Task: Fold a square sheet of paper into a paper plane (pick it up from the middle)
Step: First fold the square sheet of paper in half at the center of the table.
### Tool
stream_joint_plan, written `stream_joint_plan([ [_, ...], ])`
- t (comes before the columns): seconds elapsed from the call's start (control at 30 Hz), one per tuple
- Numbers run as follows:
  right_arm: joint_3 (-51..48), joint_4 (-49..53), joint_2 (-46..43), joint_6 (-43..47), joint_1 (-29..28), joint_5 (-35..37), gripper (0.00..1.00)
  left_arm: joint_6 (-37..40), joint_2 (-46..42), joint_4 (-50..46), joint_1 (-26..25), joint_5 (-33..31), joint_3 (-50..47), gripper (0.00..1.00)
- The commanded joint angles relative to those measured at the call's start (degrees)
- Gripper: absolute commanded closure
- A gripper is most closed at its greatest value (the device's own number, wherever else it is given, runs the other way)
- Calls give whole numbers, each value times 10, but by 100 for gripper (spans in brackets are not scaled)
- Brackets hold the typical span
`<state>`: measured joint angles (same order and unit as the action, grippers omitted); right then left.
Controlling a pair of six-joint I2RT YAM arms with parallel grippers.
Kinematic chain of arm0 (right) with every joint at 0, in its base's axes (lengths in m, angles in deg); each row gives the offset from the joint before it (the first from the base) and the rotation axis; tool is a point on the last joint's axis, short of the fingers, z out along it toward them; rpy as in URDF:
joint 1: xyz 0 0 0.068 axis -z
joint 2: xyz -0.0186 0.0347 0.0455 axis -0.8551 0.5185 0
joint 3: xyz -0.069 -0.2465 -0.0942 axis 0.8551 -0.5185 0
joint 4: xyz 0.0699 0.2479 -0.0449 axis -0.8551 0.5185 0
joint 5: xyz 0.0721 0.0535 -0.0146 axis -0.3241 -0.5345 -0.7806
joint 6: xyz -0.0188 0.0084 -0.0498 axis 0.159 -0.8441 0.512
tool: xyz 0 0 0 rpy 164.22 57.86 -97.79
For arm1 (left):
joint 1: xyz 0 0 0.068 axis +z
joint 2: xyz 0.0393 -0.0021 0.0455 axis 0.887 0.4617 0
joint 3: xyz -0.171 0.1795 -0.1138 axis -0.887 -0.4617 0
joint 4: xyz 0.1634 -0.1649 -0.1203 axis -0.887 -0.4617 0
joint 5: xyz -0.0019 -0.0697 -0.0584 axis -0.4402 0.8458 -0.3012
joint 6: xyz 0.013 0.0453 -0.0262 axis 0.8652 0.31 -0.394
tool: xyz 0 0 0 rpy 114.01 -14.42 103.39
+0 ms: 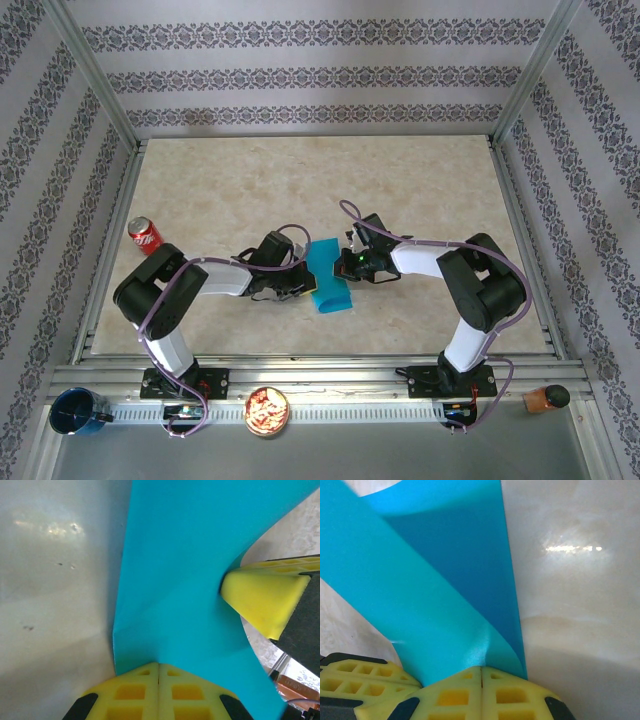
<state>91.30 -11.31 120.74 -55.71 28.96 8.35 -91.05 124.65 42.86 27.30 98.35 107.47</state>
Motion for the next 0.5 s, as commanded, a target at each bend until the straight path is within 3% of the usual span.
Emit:
stream_joint_plan([
  [0.0, -31, 74, 25, -5, -3, 65, 100, 12, -14, -47, -3, -23, -12, 100],
  [0.2, -27, 74, 23, -7, -3, 65, 100, 23, -50, -82, -5, -10, 21, 100],
  [0.47, -26, 75, 23, -8, -3, 65, 100, -28, -34, 18, -11, 39, 20, 100],
])
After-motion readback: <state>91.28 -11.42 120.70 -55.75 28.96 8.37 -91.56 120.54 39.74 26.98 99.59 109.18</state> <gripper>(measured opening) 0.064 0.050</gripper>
